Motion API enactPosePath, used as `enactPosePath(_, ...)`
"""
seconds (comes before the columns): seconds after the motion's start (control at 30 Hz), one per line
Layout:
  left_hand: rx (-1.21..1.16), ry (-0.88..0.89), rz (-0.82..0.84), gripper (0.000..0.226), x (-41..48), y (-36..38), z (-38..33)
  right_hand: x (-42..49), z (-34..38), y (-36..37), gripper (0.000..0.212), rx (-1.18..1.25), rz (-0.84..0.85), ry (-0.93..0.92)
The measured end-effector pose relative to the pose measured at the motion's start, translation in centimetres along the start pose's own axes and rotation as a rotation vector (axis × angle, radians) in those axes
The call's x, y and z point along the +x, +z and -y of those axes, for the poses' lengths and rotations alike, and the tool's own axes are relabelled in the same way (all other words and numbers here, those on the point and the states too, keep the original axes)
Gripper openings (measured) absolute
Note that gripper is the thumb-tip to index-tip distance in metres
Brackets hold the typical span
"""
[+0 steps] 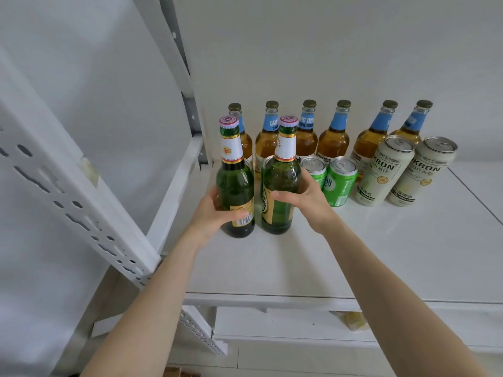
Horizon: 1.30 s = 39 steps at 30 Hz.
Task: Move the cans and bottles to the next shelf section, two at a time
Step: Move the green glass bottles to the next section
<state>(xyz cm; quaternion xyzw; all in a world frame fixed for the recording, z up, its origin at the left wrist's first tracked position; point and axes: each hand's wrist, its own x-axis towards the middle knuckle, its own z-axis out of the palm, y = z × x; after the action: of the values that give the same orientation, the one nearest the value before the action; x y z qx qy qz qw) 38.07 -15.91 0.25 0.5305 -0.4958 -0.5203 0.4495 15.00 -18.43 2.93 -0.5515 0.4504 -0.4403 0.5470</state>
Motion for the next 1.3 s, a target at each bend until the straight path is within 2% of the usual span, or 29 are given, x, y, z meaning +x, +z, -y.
enactPosePath(0.13,-0.024,0.010,-0.030,0.084,-0.9,0.5,-0.2,-0.4,0.1,0.1,0.064,0.012,-0.007,-0.003)
enactPosePath(0.27,-0.079,-0.007,-0.041,0.092,-2.1,1.0,-0.1,-1.4,0.6,0.2,0.052,0.038,-0.028,0.023)
enactPosePath(0.4,-0.131,-0.059,-0.045,0.083,-3.9,2.0,-0.3,-2.8,0.8,0.1,0.032,0.121,-0.105,0.126)
enactPosePath(0.47,-0.167,-0.085,-0.048,0.072,-5.0,2.6,-0.5,-3.9,0.6,-0.1,0.028,0.151,-0.137,0.197)
enactPosePath(0.67,-0.257,-0.193,-0.091,0.029,-8.7,4.0,-1.0,-7.2,0.1,-1.1,0.033,0.185,-0.143,0.301)
enactPosePath(0.77,-0.279,-0.235,-0.085,0.029,-10.6,4.3,-1.1,-9.1,0.3,-1.5,0.042,0.182,-0.118,0.315)
enactPosePath(0.87,-0.289,-0.224,-0.079,0.046,-12.5,4.6,-1.4,-11.1,0.5,-2.0,0.065,0.177,-0.110,0.343)
enactPosePath(0.93,-0.280,-0.217,-0.072,0.052,-13.9,4.9,-1.7,-12.5,0.7,-2.2,0.073,0.185,-0.111,0.355)
enactPosePath(1.07,-0.263,-0.198,-0.067,0.049,-16.7,5.4,-2.2,-15.4,1.4,-2.7,0.075,0.192,-0.117,0.338)
enactPosePath(1.2,-0.226,-0.168,-0.063,0.024,-19.7,6.1,-3.2,-18.5,2.8,-2.8,0.083,0.177,-0.134,0.310)
enactPosePath(1.3,-0.214,-0.155,-0.063,0.029,-22.0,6.8,-3.8,-21.0,3.5,-2.9,0.083,0.188,-0.150,0.296)
